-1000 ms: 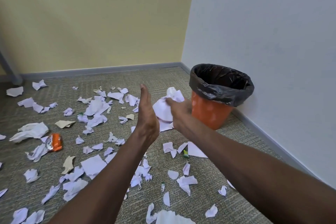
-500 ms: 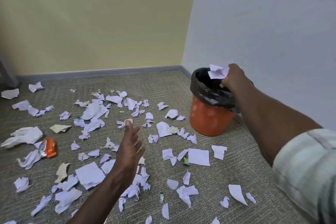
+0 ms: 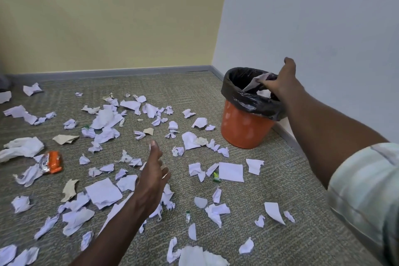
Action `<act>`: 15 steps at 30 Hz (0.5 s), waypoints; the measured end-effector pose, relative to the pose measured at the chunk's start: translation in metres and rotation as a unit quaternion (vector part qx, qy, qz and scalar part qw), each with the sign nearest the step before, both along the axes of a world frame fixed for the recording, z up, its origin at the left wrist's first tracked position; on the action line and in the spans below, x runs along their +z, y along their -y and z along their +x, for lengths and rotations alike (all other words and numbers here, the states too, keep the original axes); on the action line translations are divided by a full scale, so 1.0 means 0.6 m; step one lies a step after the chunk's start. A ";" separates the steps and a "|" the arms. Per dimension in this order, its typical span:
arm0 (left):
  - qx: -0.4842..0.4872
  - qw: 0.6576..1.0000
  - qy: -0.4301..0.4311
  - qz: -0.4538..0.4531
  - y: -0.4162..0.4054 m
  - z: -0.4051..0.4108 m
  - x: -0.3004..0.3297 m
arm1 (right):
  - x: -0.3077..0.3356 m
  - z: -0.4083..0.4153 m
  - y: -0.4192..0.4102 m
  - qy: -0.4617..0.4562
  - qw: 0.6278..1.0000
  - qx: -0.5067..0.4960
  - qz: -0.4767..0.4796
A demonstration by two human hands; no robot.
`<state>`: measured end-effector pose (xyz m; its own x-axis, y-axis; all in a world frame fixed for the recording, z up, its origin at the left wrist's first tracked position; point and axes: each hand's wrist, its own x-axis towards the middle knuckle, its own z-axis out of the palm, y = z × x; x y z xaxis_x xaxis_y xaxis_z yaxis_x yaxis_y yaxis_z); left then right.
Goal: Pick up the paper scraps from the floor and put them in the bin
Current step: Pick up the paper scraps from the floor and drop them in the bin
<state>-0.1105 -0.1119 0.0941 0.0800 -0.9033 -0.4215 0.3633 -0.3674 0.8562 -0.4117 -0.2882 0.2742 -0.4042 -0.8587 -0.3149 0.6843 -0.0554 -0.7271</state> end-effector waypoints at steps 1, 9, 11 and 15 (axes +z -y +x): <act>-0.010 1.000 0.005 -0.002 -0.003 -0.002 -0.005 | -0.001 -0.008 0.005 0.006 1.000 -0.008 -0.006; -0.131 0.975 0.177 0.023 -0.027 0.022 -0.067 | -0.046 -0.027 0.028 -0.120 0.993 0.000 -0.008; -0.197 0.941 0.273 -0.009 -0.048 0.025 -0.091 | -0.064 0.002 -0.015 -0.219 0.976 0.014 -0.011; -0.252 0.888 0.381 -0.048 -0.090 0.019 -0.121 | -0.149 0.042 -0.113 -0.400 0.913 0.085 0.000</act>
